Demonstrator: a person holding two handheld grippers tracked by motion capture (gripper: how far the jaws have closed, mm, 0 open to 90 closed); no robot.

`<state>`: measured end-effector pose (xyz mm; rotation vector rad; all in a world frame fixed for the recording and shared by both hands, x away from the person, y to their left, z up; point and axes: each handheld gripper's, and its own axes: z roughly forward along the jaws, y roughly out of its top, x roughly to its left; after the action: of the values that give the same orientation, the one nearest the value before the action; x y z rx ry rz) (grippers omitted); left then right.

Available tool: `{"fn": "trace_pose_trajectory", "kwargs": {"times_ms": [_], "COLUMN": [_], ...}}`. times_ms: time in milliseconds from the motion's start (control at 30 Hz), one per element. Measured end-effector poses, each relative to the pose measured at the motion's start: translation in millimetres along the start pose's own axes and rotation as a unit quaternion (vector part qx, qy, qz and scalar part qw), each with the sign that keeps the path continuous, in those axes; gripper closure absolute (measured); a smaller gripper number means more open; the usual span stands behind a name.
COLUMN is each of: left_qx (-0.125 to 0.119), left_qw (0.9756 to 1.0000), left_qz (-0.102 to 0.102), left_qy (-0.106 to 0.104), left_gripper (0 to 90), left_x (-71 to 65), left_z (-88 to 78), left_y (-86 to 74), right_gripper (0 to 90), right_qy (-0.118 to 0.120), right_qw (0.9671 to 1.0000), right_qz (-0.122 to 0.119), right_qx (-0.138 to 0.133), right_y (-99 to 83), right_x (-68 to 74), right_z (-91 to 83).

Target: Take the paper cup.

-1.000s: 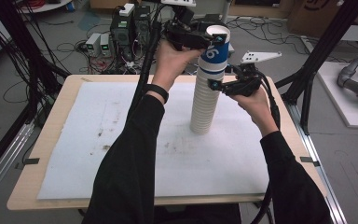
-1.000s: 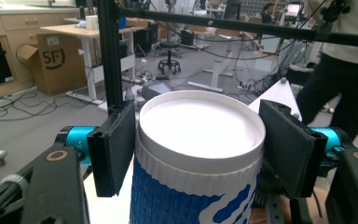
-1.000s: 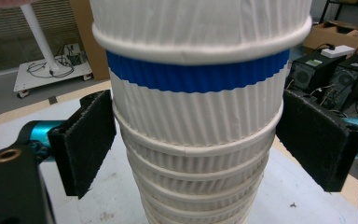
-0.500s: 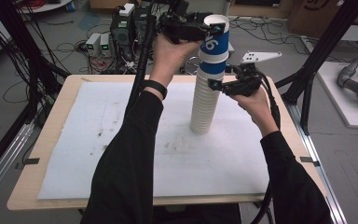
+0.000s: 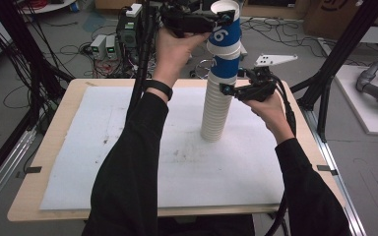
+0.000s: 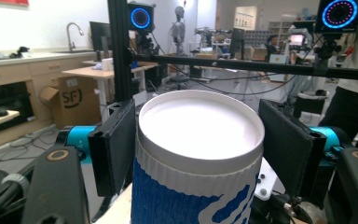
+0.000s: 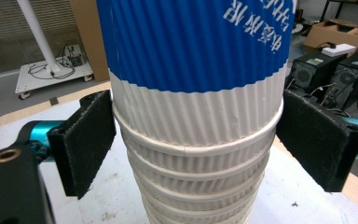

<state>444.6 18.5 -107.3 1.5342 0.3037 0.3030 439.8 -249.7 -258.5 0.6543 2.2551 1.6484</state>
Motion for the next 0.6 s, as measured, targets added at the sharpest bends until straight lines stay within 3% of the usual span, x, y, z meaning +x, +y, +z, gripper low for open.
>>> {"fn": "trace_pose_trajectory", "kwargs": {"times_ms": [300,600], "left_qx": [-0.014,0.005], "left_qw": [0.9999,0.9998], "left_qz": [0.005,0.017], "left_qy": [0.002,0.012], "left_gripper": [30.2,30.2], "left_x": [-2.5,-10.1], "left_z": [-22.6,-57.2], "left_y": [10.6,13.5], "right_gripper": [12.9,12.9], "right_qy": [0.002,0.0], "right_qw": [1.0,1.0], "right_qz": [0.002,0.003], "right_qx": [0.002,0.004], "right_y": [0.0,0.2], "right_x": [0.6,1.4], "right_z": [-0.3,-0.9]}}
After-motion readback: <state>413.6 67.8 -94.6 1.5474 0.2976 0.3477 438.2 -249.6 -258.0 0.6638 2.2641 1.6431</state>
